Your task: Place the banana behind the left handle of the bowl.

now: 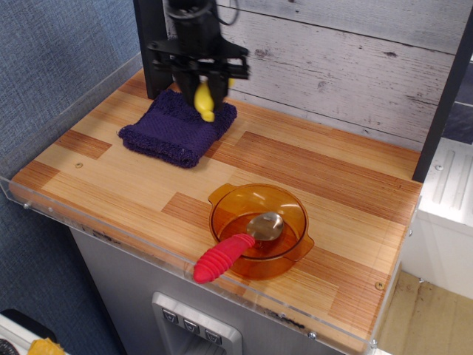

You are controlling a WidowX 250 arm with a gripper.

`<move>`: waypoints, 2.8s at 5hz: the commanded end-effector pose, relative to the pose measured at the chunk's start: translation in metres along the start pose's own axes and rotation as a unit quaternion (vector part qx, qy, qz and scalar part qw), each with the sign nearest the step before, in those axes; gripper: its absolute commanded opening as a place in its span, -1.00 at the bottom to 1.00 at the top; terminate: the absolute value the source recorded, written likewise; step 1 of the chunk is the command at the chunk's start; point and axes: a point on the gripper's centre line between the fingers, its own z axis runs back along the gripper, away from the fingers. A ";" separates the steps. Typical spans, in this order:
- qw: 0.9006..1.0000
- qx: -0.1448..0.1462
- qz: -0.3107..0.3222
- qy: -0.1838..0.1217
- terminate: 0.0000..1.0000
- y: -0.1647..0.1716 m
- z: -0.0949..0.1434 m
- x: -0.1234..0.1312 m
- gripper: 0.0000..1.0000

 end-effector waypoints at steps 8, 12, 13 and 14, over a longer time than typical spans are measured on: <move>0.998 -0.012 -0.056 -0.020 -1.00 -0.050 -0.006 0.004 1.00; 0.997 0.051 -0.052 0.035 -1.00 0.004 0.069 -0.057 1.00; 0.997 0.055 -0.008 0.053 -1.00 0.027 0.069 -0.084 1.00; 0.995 0.072 0.029 0.064 -1.00 0.046 0.067 -0.106 1.00</move>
